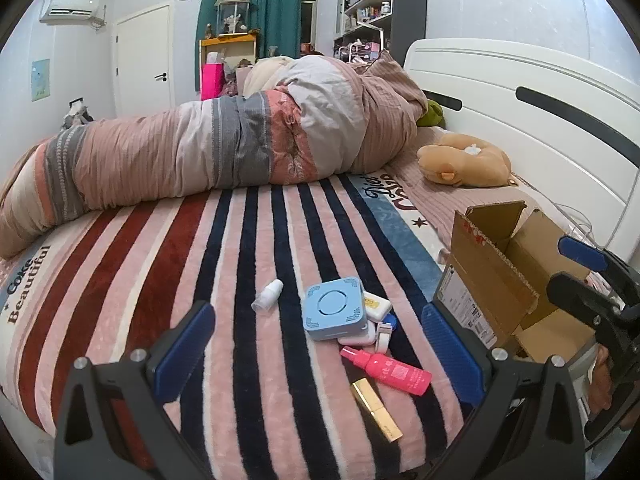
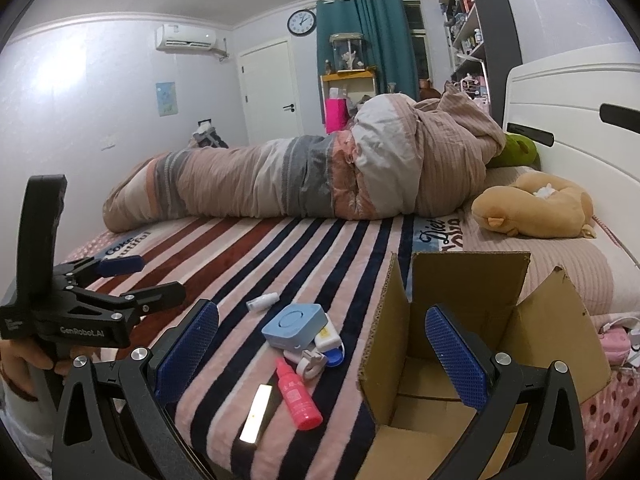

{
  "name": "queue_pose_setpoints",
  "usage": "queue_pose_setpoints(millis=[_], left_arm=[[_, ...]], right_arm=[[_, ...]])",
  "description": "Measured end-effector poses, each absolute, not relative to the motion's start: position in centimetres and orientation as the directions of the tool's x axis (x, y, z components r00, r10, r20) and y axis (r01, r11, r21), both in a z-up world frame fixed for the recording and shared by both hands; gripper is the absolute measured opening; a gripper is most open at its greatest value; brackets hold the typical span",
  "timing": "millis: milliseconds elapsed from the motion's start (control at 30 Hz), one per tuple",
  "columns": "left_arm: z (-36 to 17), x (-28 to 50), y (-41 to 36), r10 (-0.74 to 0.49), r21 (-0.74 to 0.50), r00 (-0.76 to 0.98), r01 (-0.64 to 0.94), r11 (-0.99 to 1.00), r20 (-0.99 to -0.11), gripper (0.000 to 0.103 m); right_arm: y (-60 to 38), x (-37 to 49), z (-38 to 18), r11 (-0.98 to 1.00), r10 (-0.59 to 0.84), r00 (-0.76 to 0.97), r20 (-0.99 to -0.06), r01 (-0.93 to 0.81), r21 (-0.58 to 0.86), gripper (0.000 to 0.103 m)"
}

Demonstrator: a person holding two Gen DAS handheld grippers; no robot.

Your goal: Organize rigid objects

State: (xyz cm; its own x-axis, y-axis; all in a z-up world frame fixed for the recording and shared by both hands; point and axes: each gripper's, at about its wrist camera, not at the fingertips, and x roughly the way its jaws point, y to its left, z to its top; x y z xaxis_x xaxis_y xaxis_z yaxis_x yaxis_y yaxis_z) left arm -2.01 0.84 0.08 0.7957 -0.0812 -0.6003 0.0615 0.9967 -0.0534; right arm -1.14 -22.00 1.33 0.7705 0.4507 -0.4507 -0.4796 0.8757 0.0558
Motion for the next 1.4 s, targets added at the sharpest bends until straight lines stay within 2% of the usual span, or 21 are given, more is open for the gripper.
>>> queue_pose_setpoints(millis=[133,233,300,433,567,800,1033,1133,1267,1400], left_arm=[[-0.4,-1.8,3.0,-0.113,-0.086,0.794,0.076,0.993,-0.597,0.102],[-1.2,-1.5,5.1,-0.109,-0.097,0.791,0.064,0.993,-0.601,0.102],[-1.8,-1.3,6.4,-0.098,-0.093,0.791,0.052,0.994,-0.604,0.102],[-3.4,-0.9,9.6,-0.084,-0.109,0.787,0.021,0.994,-0.612,0.102],[-5.9,-0.2,12.1,-0.069,-0.118,0.766,-0.010,0.993,-0.640,0.102],[-9.2,1.0,15.1,-0.099,-0.176,0.740,-0.027,0.984,-0.665,0.102],[-11.0,1.6,16.3,-0.116,-0.213,0.730,-0.042,0.976,-0.674,0.102],[-11.4,1.8,16.5,-0.113,-0.217,0.726,-0.051,0.975,-0.679,0.102],[-11.6,1.7,16.8,-0.122,-0.234,0.724,-0.055,0.971,-0.679,0.102],[-11.6,1.3,17.1,-0.129,-0.243,0.725,-0.054,0.969,-0.677,0.102]], right_arm=[[-20.3,-1.3,1.5,0.880,0.438,0.782,-0.443,-0.473,0.034,0.103],[-18.2,-1.2,1.5,0.895,0.385,0.806,-0.449,-0.445,-0.033,0.102],[-16.6,-1.1,1.2,0.889,0.383,0.805,-0.452,-0.454,-0.056,0.093],[-12.9,0.2,-0.4,0.857,0.410,0.758,-0.506,-0.510,-0.069,0.091],[-9.1,3.0,-4.2,0.832,0.420,0.672,-0.610,-0.554,-0.038,0.091],[-6.6,9.0,-11.2,0.897,0.272,0.622,-0.734,-0.441,-0.042,0.092],[-5.0,13.8,-15.3,0.930,0.141,0.615,-0.776,-0.352,-0.110,0.092],[-4.7,14.7,-15.9,0.931,0.087,0.619,-0.781,-0.328,-0.157,0.089],[-4.8,14.3,-15.7,0.926,0.121,0.618,-0.777,-0.352,-0.136,0.087],[-4.5,12.7,-14.9,0.861,0.344,0.500,-0.794,-0.506,0.054,0.087]])
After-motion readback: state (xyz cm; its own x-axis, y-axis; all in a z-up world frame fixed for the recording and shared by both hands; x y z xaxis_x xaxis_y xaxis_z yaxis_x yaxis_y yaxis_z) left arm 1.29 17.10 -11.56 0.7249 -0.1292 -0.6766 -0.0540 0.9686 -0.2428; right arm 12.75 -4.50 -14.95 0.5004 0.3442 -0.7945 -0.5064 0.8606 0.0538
